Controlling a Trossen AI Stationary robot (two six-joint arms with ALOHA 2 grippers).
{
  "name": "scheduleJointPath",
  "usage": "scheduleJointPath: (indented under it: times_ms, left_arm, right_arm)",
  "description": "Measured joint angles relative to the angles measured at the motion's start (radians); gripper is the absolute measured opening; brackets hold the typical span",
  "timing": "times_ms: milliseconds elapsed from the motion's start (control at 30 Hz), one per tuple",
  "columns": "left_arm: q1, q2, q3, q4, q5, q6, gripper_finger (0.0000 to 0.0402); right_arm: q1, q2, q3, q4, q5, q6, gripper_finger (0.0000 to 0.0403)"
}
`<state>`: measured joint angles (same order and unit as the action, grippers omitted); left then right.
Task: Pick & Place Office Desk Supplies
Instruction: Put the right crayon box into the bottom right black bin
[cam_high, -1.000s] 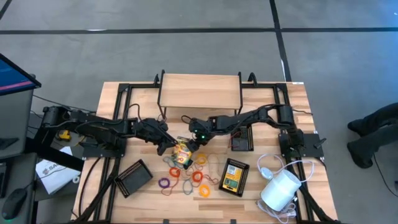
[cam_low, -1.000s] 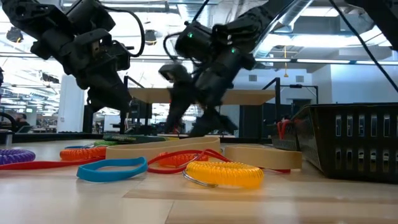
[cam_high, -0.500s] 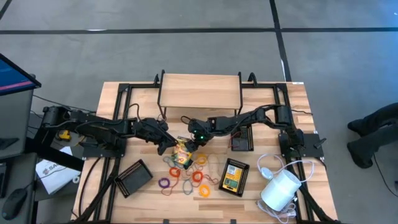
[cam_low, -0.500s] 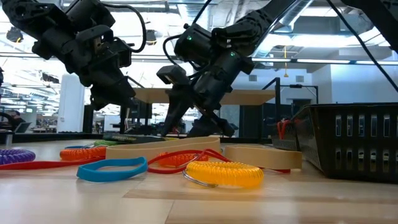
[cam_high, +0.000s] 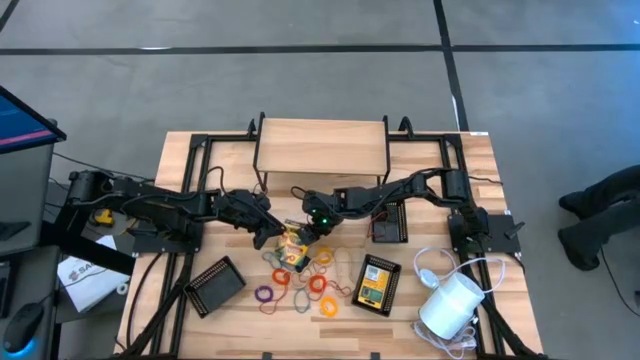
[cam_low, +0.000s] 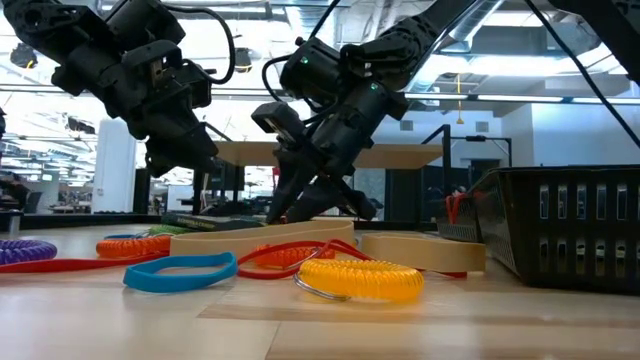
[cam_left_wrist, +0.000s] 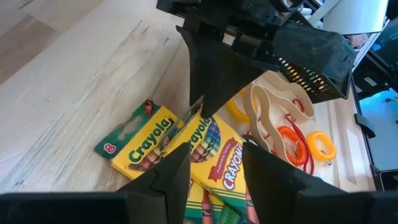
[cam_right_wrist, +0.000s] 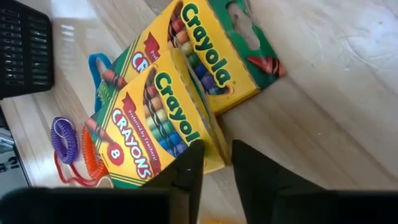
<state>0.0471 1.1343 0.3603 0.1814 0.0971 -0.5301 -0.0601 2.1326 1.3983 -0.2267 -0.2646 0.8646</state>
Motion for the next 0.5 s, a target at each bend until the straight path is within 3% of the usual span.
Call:
scheduleJointPath:
  times_ms: [500]
  left_arm:
    - [0.0,0.0,0.0,0.0,0.0,0.002,0.0133]
  right_arm:
    - [0.0,0.0,0.0,0.005,-0.021,0.0,0.0024]
